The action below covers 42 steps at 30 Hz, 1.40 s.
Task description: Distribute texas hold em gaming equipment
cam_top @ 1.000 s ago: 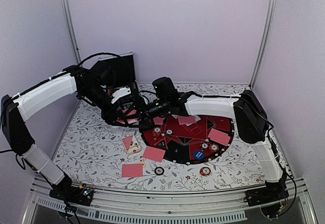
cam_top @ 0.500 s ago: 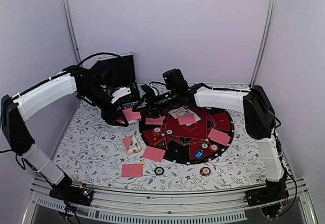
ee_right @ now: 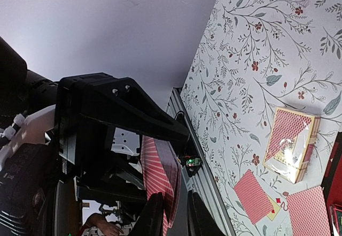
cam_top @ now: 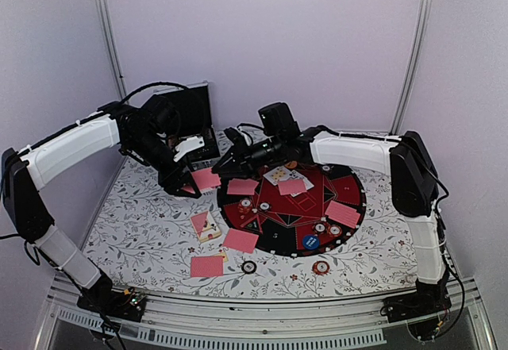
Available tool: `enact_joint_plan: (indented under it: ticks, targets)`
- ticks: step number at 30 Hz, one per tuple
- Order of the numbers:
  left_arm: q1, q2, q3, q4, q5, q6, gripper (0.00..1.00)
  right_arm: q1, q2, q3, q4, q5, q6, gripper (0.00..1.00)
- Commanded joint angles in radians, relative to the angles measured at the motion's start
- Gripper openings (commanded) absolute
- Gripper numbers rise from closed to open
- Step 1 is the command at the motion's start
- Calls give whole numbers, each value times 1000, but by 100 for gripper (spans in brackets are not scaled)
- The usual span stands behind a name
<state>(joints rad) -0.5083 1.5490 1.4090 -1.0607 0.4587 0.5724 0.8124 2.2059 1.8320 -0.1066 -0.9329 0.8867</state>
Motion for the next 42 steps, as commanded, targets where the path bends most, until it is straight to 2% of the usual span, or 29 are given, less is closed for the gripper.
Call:
enact_joint_plan:
  ticks: [1,5,9,14,16,25,31,39,42]
  targets:
    - [5,-18,10,5,14,3,0,-13,-63,-23,-19,-2,-4,17]
    - [5,-16,10,7,5,3,0,-12,-77,-25,-12,-17,2,13]
    - [5,-9,11,10,-4,-1,0,-13,-83,-63,68,-57,53,14]
    - [5,-6,14,10,-8,1,0,-8,-86,-105,145,-81,113,34]
    - [5,-4,16,10,-8,2,0,-6,-85,-111,148,-83,112,35]
    - [5,0,18,9,-11,4,0,9,-62,-101,194,-103,147,22]
    - [5,0,21,8,-12,5,0,11,-54,-87,198,-109,155,19]
    - [5,-4,18,5,-15,7,0,-5,-66,-85,179,-116,147,0]
    - [6,-6,16,5,-15,7,0,-19,-79,-88,176,-117,147,0]
